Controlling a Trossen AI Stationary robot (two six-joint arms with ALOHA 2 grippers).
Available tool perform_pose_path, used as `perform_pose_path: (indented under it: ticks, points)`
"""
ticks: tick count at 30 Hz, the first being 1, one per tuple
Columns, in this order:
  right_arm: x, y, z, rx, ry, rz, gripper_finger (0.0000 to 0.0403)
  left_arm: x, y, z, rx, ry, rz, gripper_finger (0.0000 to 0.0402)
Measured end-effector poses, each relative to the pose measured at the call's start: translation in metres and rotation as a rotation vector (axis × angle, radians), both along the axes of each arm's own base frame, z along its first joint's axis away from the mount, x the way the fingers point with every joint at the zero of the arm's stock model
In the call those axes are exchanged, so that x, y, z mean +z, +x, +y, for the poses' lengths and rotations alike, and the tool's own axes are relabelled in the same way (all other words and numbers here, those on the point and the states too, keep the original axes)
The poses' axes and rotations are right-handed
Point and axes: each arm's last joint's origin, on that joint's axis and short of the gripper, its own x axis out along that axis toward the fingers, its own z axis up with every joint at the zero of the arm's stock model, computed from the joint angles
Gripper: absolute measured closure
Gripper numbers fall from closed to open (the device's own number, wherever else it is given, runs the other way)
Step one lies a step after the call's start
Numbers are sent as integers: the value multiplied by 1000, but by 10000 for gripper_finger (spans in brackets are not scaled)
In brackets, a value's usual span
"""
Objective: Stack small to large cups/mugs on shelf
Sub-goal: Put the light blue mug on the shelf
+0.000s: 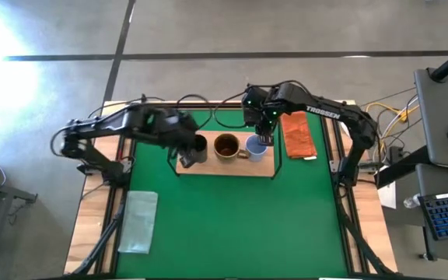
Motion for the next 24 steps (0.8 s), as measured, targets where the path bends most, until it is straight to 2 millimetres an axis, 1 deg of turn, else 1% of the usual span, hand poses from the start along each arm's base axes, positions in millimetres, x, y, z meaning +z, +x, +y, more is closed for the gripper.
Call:
perform_pose_path:
  ticks: [6,12,16,19,24]
  points:
    - [-25,15,-1,26,22,69,300,-27,-26,-4,99,-76,-98,324]
    - [-32,20,3,49,24,91,294,-50,-47,-4,182,-130,-98,324]
    - [-37,23,1,50,21,101,296,-58,-51,-4,197,-142,-110,324]
    - [-43,25,0,48,30,121,303,-62,-49,-4,196,-143,-118,324]
    - [-48,26,0,35,38,145,327,-65,-48,-4,196,-141,-102,324]
